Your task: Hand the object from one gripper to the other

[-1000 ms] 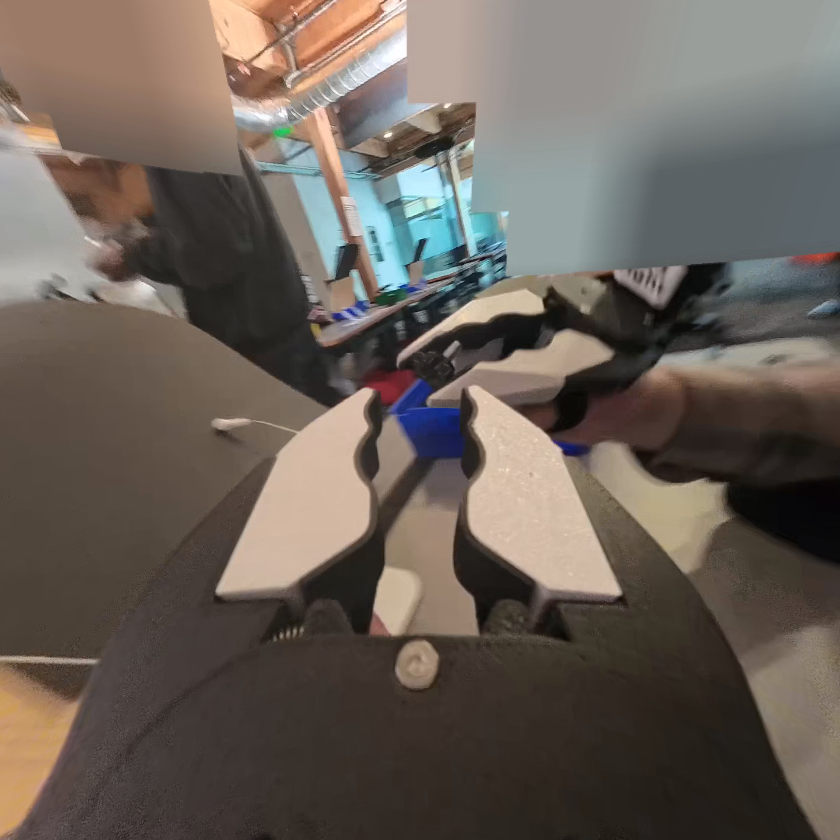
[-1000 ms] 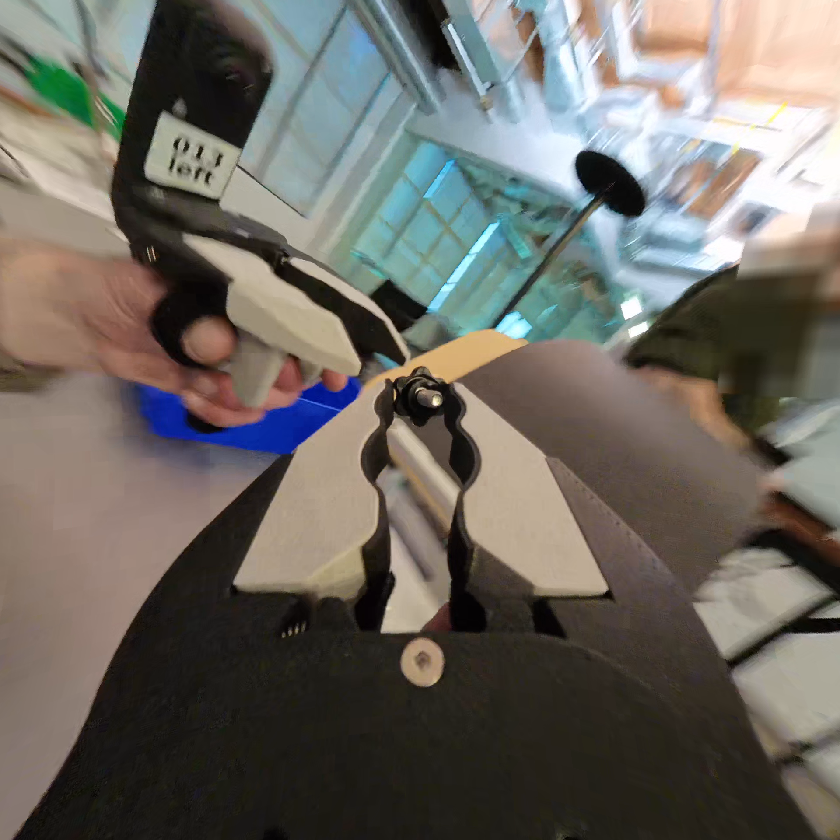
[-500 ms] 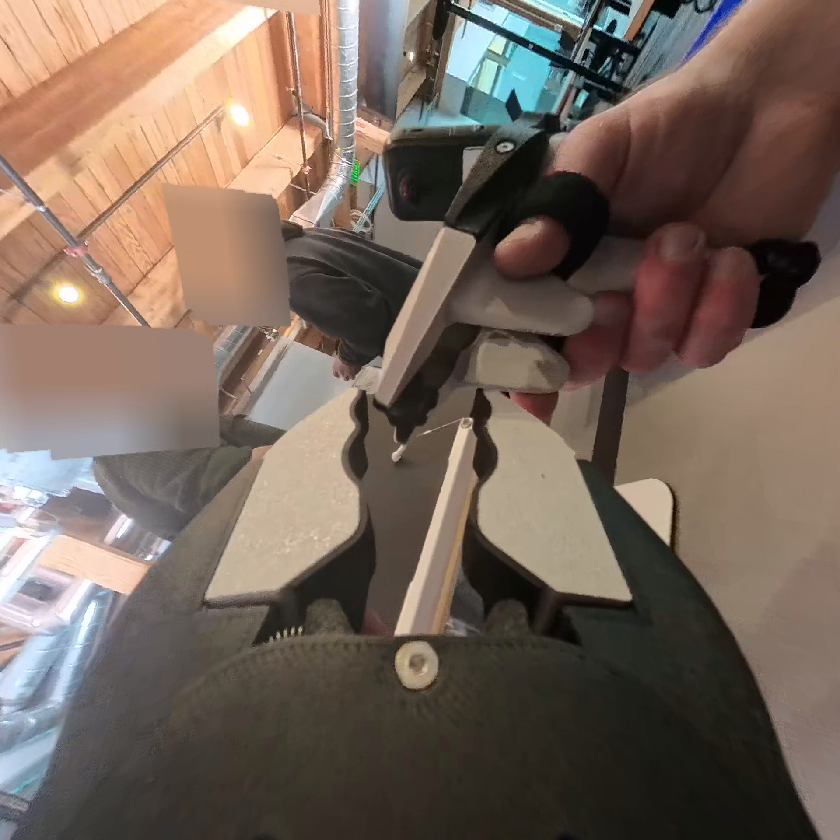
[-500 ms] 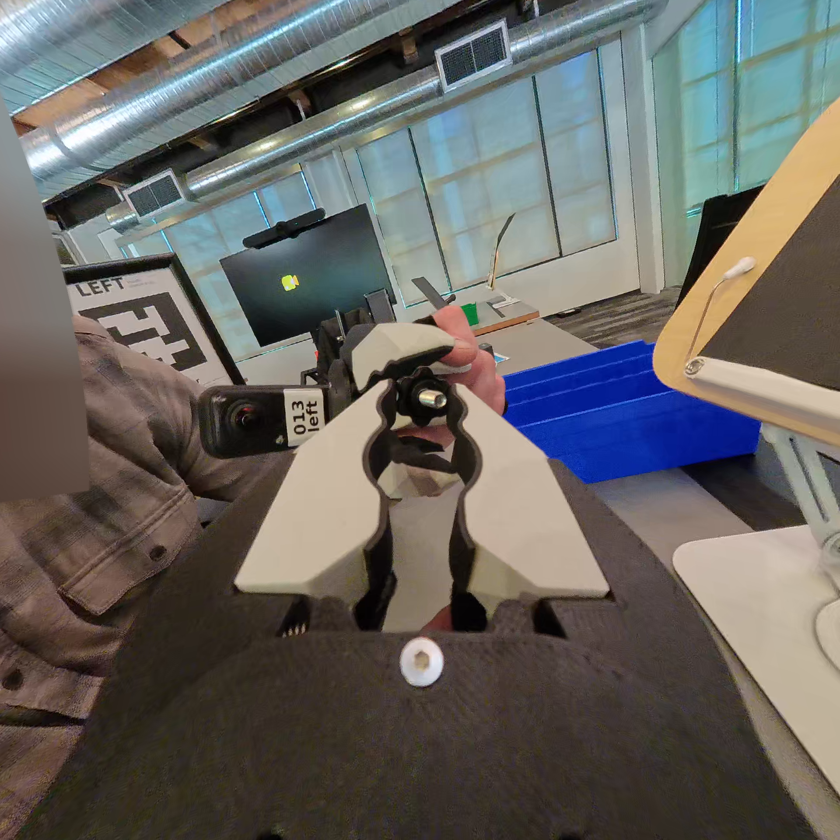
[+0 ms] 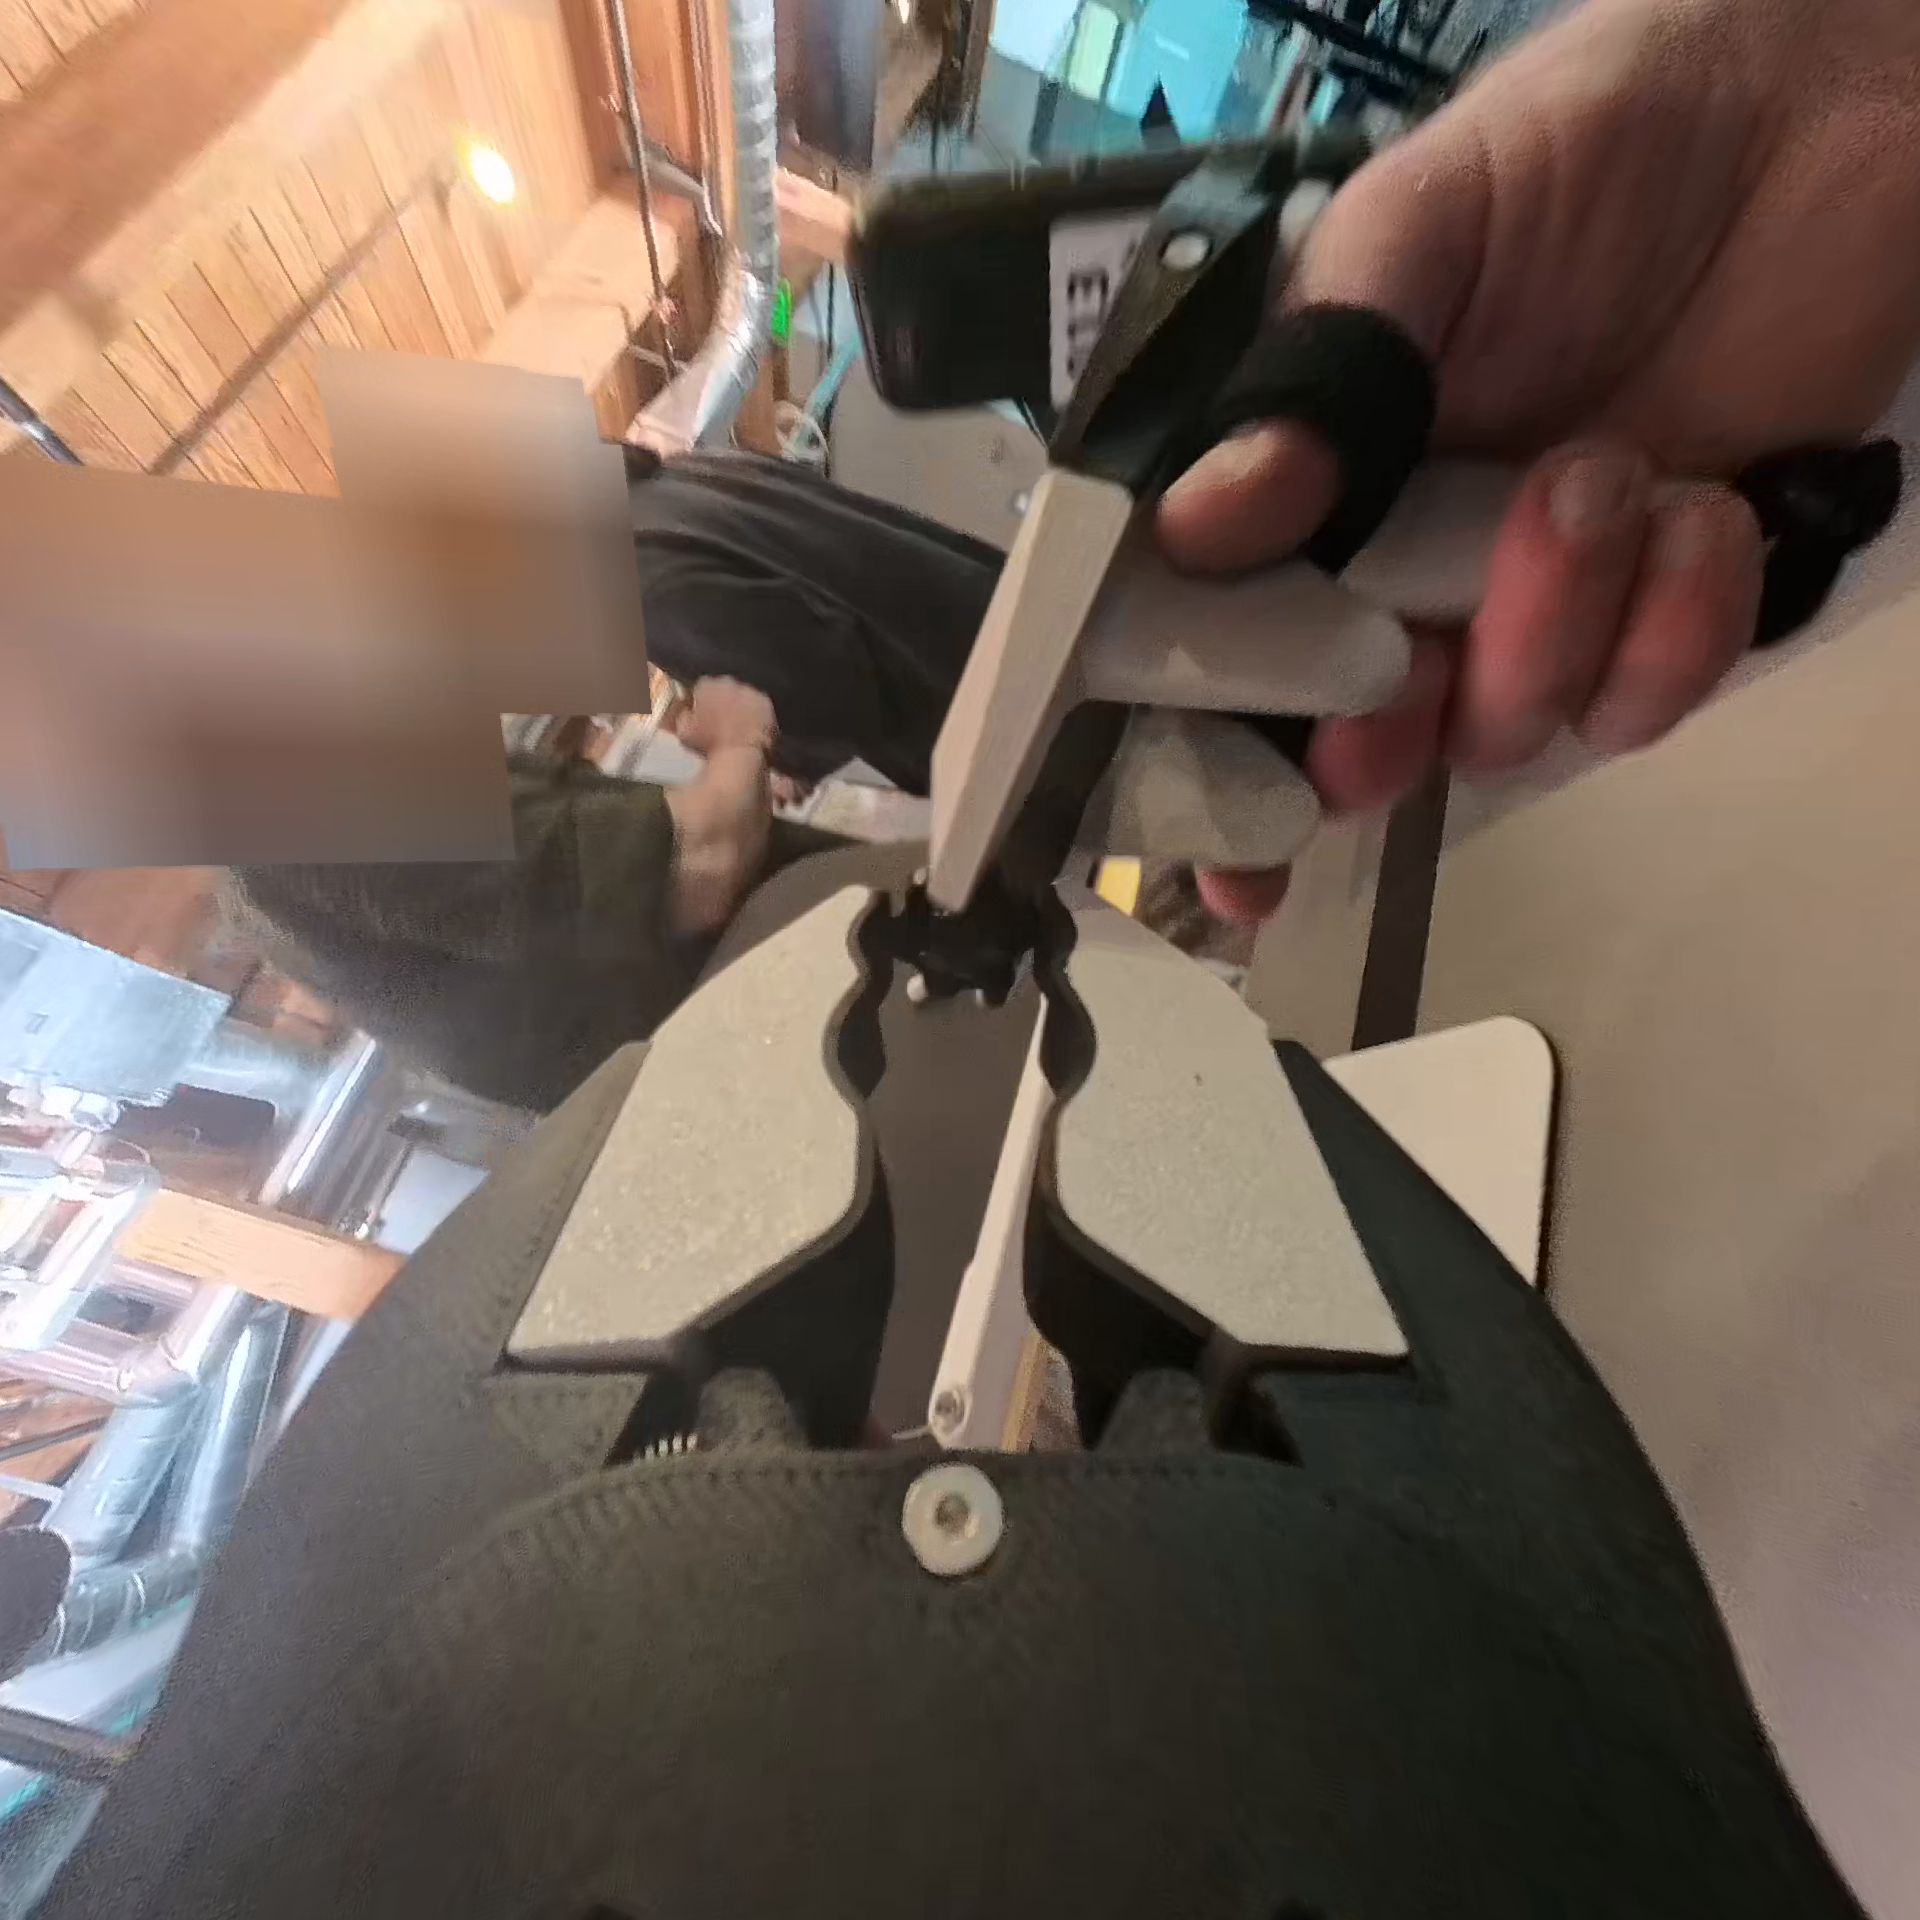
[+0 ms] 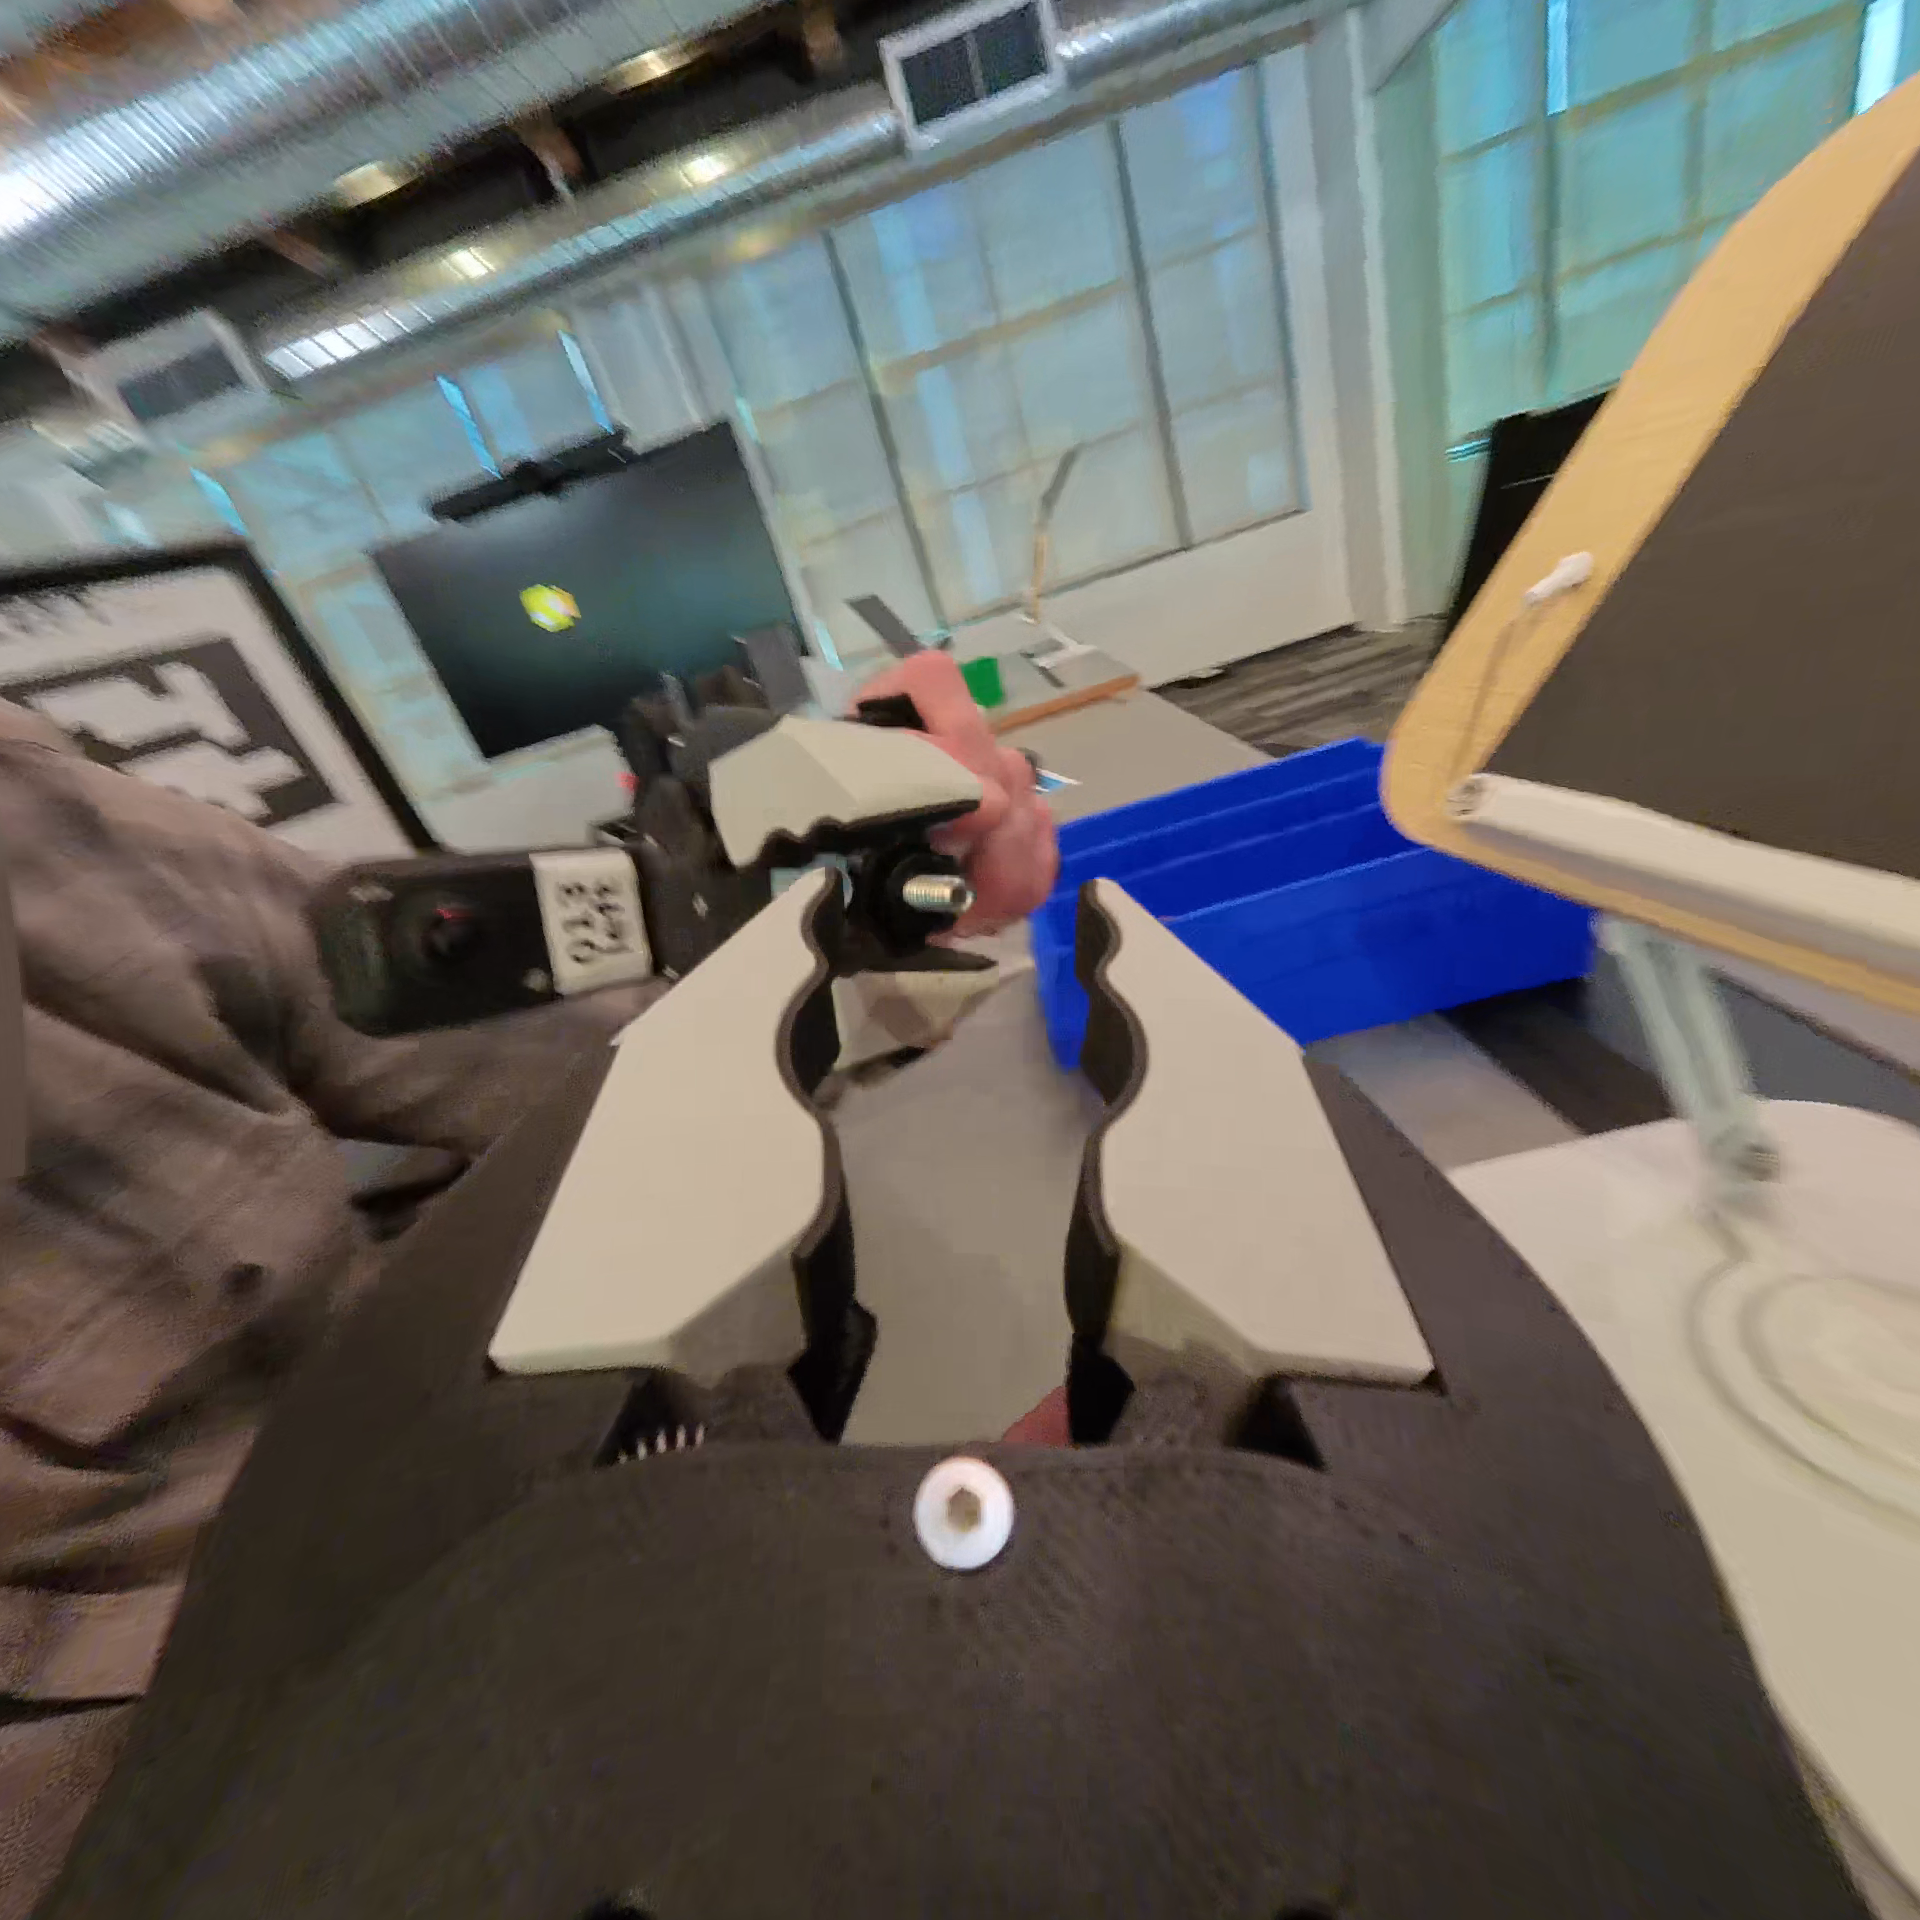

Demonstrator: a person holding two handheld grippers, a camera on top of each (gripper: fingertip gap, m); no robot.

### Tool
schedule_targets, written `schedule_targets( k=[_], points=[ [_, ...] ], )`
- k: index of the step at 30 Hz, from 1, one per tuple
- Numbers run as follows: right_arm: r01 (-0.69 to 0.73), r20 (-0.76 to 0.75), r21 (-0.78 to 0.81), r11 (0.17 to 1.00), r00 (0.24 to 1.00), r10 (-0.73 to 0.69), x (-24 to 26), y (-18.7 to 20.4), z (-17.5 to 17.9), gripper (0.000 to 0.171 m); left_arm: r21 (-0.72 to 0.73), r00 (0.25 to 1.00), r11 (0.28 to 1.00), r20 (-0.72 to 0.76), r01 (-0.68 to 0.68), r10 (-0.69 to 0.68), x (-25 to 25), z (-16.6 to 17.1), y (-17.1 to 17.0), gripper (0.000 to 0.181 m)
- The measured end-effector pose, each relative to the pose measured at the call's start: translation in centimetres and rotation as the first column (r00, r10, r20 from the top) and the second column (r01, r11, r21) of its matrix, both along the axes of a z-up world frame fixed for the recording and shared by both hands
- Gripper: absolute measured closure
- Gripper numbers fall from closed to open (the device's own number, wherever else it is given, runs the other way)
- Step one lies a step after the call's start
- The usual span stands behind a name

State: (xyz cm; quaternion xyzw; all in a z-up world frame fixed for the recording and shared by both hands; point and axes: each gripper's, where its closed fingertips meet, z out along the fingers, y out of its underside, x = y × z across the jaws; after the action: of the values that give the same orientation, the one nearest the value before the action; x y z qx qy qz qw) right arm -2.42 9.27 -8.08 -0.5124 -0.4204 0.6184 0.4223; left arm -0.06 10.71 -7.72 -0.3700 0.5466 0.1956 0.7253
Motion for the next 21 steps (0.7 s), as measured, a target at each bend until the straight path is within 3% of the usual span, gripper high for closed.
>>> schedule_targets(
  k=[3, 5, 7, 10, 16, 21],
  points=[
    [0.115, 0.109, 0.2, 0.973, 0.984, -0.138, 0.4, 0.8, -0.3, 0.129, -0.088, 0.997, 0.995, -0.068, -0.054, 0.048, -1.0, -0.6, 0.8, 0.155],
    [0.16, 0.159, 0.412, 0.897, 0.957, -0.244, 0.7, 1.0, -0.6, 0.132, -0.219, 0.992, 0.973, -0.12, -0.07, 0.045, -1.7, -1.8, 1.1, 0.155],
    [0.136, 0.198, 0.647, 0.75, 0.92, -0.337, 0.9, 0.9, -1.5, 0.138, -0.426, 0.993, 0.904, -0.111, -0.016, -0.035, -2.1, -3.4, 0.5, 0.155],
    [0.004, 0.194, 0.883, 0.47, 0.907, -0.373, 0.6, -1.2, -2.6, 0.134, -0.683, 0.978, 0.727, -0.093, 0.074, -0.187, -2.5, -5.7, -1.9, 0.155],
    [-0.246, 0.244, 0.968, 0.045, 0.893, -0.378, -1.3, -4.9, -6.7, 0.131, -0.883, 0.915, 0.448, -0.055, 0.142, -0.399, -3.3, -8.1, -6.5, 0.156],
    [-0.292, 0.256, 0.954, -0.07, 0.912, -0.32, -2.8, -7.5, -8.2, 0.13, -0.935, 0.874, 0.342, -0.088, 0.093, -0.478, -3.7, -10.2, -8.3, 0.155]
  ],
)
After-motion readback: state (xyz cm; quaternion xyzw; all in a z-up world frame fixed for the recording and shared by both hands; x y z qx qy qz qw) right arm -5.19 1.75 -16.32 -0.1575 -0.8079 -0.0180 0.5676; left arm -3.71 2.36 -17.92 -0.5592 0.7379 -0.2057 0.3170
